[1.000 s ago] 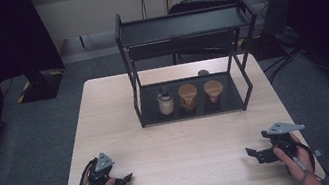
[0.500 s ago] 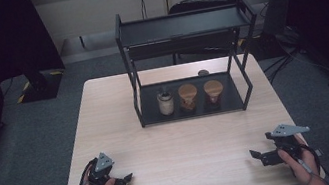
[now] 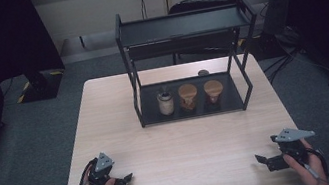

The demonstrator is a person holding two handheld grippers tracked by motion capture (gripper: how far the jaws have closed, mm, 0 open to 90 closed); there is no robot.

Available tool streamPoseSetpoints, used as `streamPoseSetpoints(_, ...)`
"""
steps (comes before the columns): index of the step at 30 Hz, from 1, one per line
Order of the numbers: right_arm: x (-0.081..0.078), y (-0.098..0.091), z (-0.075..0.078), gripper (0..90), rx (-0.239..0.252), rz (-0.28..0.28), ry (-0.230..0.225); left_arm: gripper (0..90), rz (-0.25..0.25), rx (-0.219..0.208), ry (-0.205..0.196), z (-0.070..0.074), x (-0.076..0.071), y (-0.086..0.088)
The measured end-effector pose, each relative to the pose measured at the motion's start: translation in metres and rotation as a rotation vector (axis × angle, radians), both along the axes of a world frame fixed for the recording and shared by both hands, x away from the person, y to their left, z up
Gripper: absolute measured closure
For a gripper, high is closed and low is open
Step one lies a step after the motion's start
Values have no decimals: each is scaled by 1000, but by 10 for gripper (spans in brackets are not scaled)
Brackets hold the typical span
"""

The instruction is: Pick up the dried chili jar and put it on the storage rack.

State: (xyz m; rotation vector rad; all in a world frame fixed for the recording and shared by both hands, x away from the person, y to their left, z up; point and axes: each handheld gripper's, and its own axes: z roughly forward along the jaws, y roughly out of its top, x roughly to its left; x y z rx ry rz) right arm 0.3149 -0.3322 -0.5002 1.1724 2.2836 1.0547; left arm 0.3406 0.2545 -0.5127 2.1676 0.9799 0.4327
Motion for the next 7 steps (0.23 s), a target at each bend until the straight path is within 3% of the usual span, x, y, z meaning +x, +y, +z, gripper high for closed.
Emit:
streamPoseSetpoints(4,-10,-1,4,25,-16,37,11,1,0,0,0,0,0,0)
streamPoseSetpoints(7,-27,3,22,25,-41,179,-45,1,0,1,0,0,0,0)
